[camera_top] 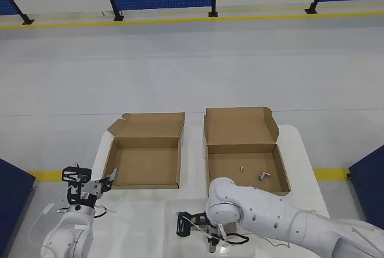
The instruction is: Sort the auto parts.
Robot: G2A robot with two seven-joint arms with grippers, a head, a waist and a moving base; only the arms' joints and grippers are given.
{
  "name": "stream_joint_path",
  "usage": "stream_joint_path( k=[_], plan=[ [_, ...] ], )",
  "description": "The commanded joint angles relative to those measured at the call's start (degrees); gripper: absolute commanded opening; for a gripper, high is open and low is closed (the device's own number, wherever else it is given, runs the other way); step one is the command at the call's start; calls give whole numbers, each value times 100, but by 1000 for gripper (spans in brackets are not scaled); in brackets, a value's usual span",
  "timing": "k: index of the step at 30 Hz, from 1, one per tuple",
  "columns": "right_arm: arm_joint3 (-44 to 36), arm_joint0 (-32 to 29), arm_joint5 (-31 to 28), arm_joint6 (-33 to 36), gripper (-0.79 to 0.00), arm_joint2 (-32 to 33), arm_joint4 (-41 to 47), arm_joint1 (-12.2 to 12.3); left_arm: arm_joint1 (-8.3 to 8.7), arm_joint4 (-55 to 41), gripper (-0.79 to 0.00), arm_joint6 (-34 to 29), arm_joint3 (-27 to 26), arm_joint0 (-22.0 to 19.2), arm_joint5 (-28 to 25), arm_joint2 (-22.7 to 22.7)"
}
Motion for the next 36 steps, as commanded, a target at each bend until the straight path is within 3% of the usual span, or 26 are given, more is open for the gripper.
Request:
stream_joint_path(
  k=[1,8,18,36],
  plan=[
    [-3,0,1,1,0,1,-1,1,0,0,0,0,0,0,0,0],
    [12,-14,27,-9,0,-8,-36,2,0,0,0,0,0,0,0,0],
    [-161,-144,445,247,0,-336,-913,-188,0,0,0,0,0,0,0,0],
    [-94,-356,379,123,0,-376,-1388,-294,0,0,0,0,0,0,0,0]
  ],
)
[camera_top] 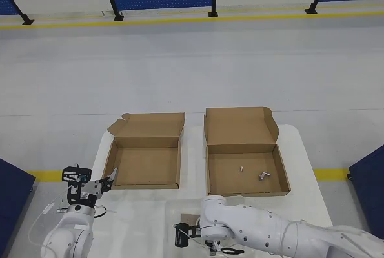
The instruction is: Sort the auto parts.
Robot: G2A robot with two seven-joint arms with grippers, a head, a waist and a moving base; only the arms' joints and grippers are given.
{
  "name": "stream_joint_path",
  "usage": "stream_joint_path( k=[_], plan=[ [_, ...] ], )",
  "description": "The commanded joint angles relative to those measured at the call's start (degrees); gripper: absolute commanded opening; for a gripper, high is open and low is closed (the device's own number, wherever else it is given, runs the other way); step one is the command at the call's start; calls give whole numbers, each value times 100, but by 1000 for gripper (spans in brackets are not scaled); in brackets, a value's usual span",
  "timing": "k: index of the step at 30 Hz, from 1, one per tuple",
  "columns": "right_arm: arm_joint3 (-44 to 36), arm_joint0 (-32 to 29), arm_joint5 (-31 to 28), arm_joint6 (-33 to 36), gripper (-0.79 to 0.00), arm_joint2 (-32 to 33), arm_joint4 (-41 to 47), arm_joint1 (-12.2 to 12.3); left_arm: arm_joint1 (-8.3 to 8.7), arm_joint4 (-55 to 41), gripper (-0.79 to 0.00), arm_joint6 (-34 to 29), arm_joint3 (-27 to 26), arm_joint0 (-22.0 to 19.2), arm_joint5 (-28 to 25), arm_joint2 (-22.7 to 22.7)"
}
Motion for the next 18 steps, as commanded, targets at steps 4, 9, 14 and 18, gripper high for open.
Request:
stream_joint_path(
  k=[4,9,14,18],
  plan=[
    [-6,-18,73,47,0,41,-71,-33,0,0,0,0,0,0,0,0],
    [-6,-18,73,47,0,41,-71,-33,0,0,0,0,0,0,0,0],
    [4,-108,37,-158,0,31,-203,-27,0,0,0,0,0,0,0,0],
    [-116,-161,30,-64,-62,59,-254,-18,0,0,0,0,0,0,0,0]
  ],
)
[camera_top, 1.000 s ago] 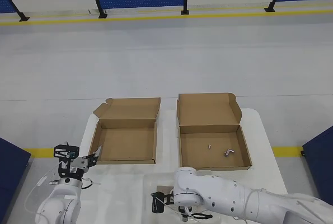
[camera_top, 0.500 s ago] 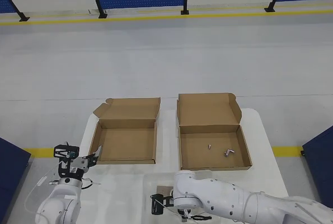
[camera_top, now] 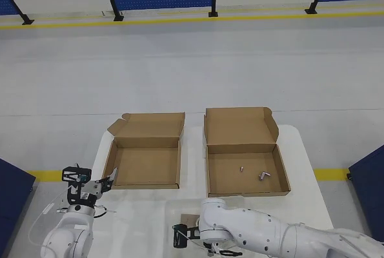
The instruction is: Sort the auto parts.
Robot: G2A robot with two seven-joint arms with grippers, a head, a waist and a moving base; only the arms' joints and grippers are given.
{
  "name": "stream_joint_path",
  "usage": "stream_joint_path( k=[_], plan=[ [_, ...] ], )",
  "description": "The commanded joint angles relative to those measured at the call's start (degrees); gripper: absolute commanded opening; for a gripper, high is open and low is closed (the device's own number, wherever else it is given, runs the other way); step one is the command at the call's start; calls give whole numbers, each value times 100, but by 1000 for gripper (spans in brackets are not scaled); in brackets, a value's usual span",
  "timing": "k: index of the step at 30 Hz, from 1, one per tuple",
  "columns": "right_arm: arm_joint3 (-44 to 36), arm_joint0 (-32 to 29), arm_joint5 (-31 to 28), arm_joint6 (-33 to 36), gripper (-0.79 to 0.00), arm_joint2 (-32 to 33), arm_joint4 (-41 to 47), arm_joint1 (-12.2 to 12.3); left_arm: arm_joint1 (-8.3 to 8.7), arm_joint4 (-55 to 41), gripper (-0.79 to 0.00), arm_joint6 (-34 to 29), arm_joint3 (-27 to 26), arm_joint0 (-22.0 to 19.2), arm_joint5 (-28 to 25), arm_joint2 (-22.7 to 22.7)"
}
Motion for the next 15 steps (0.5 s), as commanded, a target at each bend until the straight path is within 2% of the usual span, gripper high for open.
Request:
stream_joint_path(
  k=[1,6,15],
  plan=[
    [-91,-16,15,108,-142,17,-24,6,0,0,0,0,0,0,0,0],
    [-245,-63,85,284,-403,81,-78,25,0,0,0,0,0,0,0,0],
    [-180,-146,-36,322,-468,165,-11,10,0,0,0,0,0,0,0,0]
  ],
)
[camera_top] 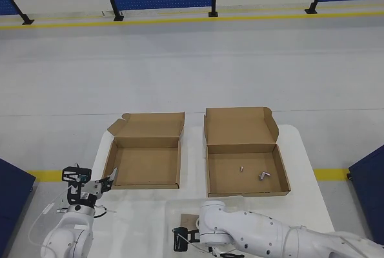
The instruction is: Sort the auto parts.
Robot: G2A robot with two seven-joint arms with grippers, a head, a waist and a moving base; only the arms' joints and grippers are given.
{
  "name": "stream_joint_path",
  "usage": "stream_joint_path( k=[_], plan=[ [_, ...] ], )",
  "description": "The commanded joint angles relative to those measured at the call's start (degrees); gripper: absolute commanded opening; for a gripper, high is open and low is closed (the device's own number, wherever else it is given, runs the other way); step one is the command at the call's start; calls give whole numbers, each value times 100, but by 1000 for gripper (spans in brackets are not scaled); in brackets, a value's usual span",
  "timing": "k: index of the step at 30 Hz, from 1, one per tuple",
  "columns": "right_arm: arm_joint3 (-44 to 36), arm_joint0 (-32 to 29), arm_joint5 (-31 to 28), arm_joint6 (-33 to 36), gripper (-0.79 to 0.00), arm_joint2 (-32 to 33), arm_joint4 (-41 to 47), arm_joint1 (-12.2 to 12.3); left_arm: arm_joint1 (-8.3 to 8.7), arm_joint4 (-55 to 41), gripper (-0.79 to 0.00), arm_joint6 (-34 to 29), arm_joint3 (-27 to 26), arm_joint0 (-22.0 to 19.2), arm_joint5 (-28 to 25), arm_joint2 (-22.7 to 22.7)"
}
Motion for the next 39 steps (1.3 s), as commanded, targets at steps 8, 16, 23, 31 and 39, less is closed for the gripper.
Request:
stream_joint_path(
  k=[8,16,23,31,39],
  plan=[
    [134,-55,-115,-126,-456,56,-27,-49,0,0,0,0,0,0,0,0],
    [264,-124,-230,-319,-468,99,-109,-78,0,0,0,0,0,0,0,0],
    [319,-152,-207,-245,-717,137,-130,-114,0,0,0,0,0,0,0,0],
    [217,-223,-64,-111,-785,197,-246,-114,0,0,0,0,0,0,0,0],
    [36,-325,-32,-20,-785,307,-344,-53,0,0,0,0,0,0,0,0]
  ],
)
